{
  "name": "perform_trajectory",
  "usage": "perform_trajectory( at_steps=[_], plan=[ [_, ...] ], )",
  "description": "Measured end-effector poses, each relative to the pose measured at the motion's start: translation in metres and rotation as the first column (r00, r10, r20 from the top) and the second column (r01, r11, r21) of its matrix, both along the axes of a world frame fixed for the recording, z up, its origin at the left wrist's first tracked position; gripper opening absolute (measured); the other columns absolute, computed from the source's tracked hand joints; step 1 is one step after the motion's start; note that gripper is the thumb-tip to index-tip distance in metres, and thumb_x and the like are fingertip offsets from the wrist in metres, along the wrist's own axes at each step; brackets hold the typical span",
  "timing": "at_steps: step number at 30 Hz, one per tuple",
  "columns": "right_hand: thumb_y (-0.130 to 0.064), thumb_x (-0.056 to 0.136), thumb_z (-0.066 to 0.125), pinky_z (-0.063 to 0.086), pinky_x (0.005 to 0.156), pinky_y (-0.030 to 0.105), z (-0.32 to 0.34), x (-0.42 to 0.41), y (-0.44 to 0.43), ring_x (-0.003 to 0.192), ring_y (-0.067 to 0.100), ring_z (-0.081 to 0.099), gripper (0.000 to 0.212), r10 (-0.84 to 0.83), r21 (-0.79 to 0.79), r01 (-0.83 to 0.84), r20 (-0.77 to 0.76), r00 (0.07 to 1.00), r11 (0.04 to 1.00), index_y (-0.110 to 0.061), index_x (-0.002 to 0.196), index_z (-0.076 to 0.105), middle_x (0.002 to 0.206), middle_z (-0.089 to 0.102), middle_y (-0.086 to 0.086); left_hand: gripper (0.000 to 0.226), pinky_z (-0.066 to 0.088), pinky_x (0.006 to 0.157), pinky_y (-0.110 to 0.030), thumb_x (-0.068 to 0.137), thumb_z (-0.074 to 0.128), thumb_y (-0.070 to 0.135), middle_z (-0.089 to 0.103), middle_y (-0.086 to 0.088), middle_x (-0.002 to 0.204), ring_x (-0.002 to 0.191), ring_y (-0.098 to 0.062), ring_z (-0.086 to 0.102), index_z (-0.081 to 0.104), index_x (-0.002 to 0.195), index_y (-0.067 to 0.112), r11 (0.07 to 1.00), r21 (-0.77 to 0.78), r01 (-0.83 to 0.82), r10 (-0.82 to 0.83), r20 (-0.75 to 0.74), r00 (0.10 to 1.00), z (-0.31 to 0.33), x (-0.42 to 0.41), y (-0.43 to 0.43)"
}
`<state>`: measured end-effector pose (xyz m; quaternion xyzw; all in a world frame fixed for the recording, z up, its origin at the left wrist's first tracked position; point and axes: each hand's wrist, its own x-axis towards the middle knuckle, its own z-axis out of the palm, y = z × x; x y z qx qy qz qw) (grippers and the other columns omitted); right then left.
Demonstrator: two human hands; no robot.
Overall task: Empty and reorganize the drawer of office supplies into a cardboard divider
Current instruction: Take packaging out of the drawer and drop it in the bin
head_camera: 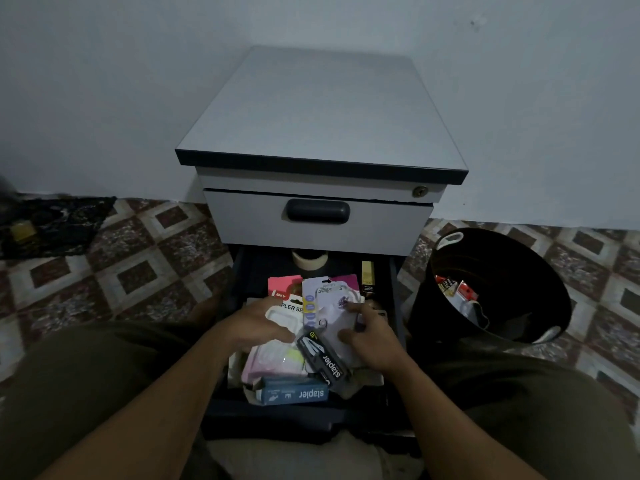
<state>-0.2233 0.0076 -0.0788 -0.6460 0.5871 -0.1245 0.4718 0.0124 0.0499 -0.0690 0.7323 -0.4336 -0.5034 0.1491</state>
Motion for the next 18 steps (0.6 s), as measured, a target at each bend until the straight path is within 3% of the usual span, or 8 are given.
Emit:
perform_trajectory(
  at_steps=[2,6,10,13,18],
  plan=[
    [-0.016,0.084,0.066,0.049,0.087,0.027,-0.001,0.005,-0.002,0.106,0.022,0.058,0.054,0.015,-0.080,-0.019,-0.061,0.998,0.997,-0.024,0.135,0.051,0.121,0.061,0.008,0.086,0.052,0.087,-0.025,0.075,0.084,0.025,0.055,0.005,0.134,0.114,-0.013,0.057,0.040,0.148,0.029,0.999,-0.022,-0.023,0.022,-0.011,1.000,-0.002,0.001,0.001],
    [-0.028,0.084,0.065,0.035,0.110,0.040,-0.003,0.012,-0.020,0.134,0.037,0.037,0.062,-0.027,-0.165,0.001,-0.152,0.988,0.986,-0.027,0.142,0.044,0.140,0.047,0.017,0.079,0.055,0.096,-0.037,0.062,0.085,0.028,0.069,0.006,0.114,0.104,-0.013,0.067,0.054,0.134,0.028,0.991,-0.086,-0.099,0.095,-0.057,0.994,-0.003,0.001,-0.002],
    [-0.033,0.090,0.063,0.024,0.116,0.043,-0.008,0.017,-0.042,0.145,0.039,0.018,0.064,-0.065,-0.132,0.043,-0.164,0.984,0.990,-0.028,0.148,0.038,0.156,0.025,0.022,0.042,0.052,0.091,-0.034,0.083,0.075,0.015,0.069,0.005,0.106,0.097,-0.013,0.066,0.058,0.121,0.026,0.978,-0.141,-0.152,0.145,-0.057,0.988,-0.005,-0.003,-0.011],
    [-0.029,0.091,0.058,0.023,0.115,0.044,-0.016,0.024,-0.058,0.146,0.042,0.013,0.062,-0.029,-0.102,0.006,-0.224,0.974,0.995,-0.028,0.149,0.036,0.159,0.017,0.023,0.049,0.051,0.082,-0.029,0.087,0.072,0.017,0.067,0.002,0.110,0.098,-0.014,0.065,0.057,0.133,0.022,0.967,-0.163,-0.198,0.191,-0.059,0.980,-0.011,-0.003,-0.016],
    [-0.033,0.092,0.052,0.028,0.111,0.045,-0.033,0.035,-0.083,0.137,0.046,0.027,0.056,0.021,0.003,-0.021,-0.369,0.929,1.000,-0.025,0.146,0.038,0.148,0.031,0.029,0.056,0.043,0.082,-0.025,0.088,0.070,0.020,0.060,0.000,0.122,0.105,-0.013,0.058,0.052,0.141,0.020,0.964,-0.172,-0.205,0.204,-0.025,0.979,-0.018,-0.001,-0.022]
  ],
)
